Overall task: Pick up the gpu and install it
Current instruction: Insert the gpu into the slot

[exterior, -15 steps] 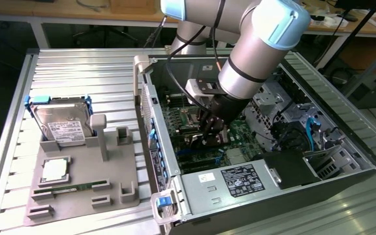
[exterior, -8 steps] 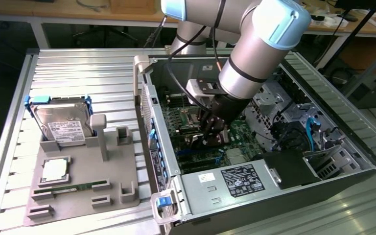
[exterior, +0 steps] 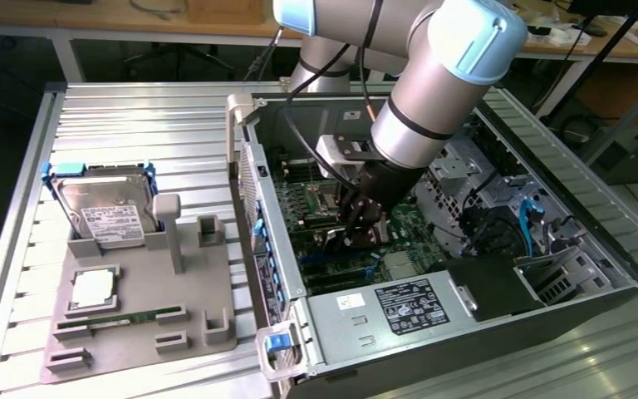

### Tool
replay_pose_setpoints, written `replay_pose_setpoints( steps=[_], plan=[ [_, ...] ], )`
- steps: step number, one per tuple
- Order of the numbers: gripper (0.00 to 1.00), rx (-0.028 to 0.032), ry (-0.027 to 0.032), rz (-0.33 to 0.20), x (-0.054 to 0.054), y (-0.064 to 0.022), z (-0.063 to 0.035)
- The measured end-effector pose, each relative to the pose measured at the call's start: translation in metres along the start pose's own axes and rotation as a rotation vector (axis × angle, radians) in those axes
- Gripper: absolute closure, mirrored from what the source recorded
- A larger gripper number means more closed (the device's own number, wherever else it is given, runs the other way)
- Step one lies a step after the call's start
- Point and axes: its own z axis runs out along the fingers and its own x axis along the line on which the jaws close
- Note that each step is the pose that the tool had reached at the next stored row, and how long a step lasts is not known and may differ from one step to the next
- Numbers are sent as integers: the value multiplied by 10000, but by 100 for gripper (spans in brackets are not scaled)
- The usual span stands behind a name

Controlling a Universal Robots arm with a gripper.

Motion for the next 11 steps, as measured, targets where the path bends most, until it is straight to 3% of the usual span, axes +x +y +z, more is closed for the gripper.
replay_pose_setpoints(
  steps=[11],
  plan=[
    [73, 4, -8, -2, -8, -1, 3]
  ],
)
